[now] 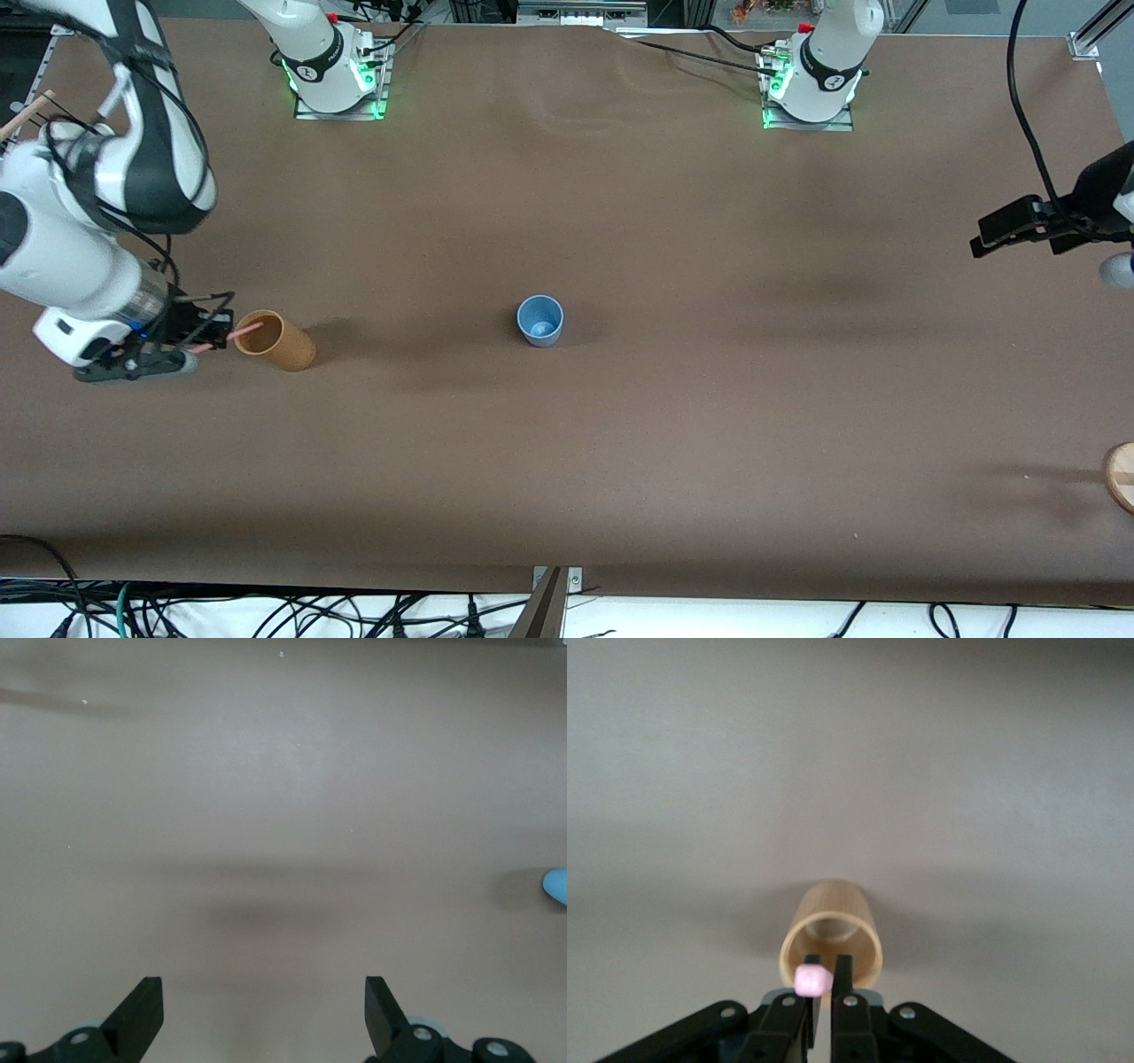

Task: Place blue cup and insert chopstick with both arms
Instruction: 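Lift the pink chopstick and carry it over the blue cup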

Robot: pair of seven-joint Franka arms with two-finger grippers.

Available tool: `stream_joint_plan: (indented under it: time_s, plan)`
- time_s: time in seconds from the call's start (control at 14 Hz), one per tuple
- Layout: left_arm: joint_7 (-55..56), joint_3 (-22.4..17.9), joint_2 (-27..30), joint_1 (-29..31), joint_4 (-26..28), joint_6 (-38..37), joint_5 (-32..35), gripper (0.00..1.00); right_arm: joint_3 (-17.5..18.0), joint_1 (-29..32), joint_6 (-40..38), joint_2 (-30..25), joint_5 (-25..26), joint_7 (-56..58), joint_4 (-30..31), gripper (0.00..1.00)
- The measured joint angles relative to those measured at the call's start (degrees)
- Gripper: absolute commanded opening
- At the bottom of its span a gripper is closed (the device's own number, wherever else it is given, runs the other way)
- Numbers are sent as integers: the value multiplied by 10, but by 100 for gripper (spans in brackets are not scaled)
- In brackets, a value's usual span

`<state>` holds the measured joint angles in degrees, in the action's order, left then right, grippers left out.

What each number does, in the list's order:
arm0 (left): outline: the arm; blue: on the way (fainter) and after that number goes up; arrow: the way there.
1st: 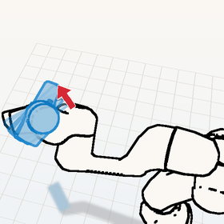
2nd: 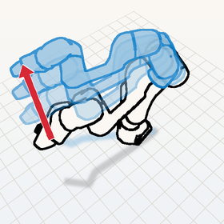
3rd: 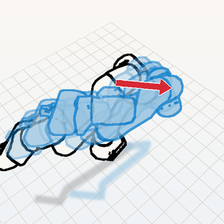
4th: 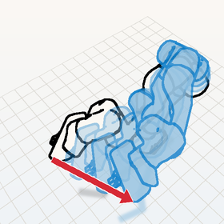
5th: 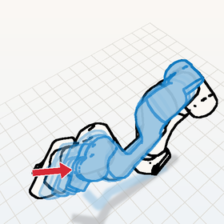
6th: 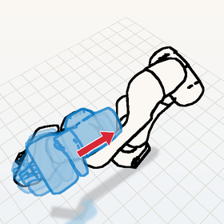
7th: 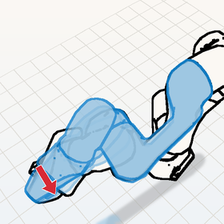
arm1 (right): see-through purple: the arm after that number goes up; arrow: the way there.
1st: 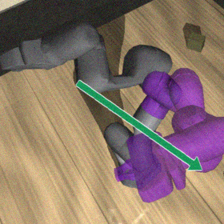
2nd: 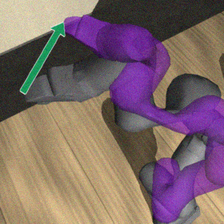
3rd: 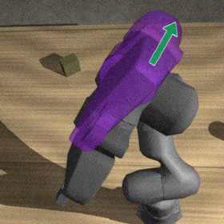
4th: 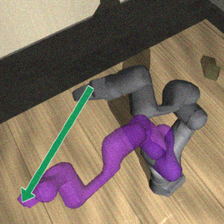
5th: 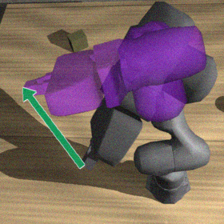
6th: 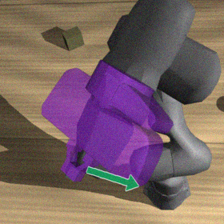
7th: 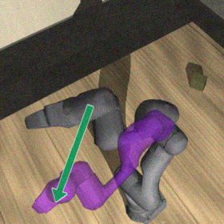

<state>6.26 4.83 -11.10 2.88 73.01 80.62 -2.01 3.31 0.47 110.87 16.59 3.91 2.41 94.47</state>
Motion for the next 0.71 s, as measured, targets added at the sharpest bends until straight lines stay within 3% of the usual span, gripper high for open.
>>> stream_joint_plan:
  time_s: [0.29,0.43,0.71]
  plan:
    - [0,0,32,-2,38,2,0,100,70,-7,-114,-14,-2,-134,-102,0]
    - [-1,0,48,-3,61,12,-1,100,111,-34,-114,-13,0,-227,-112,0]
    - [-1,0,70,-4,99,28,-1,100,122,-146,-39,19,42,-416,-112,0]
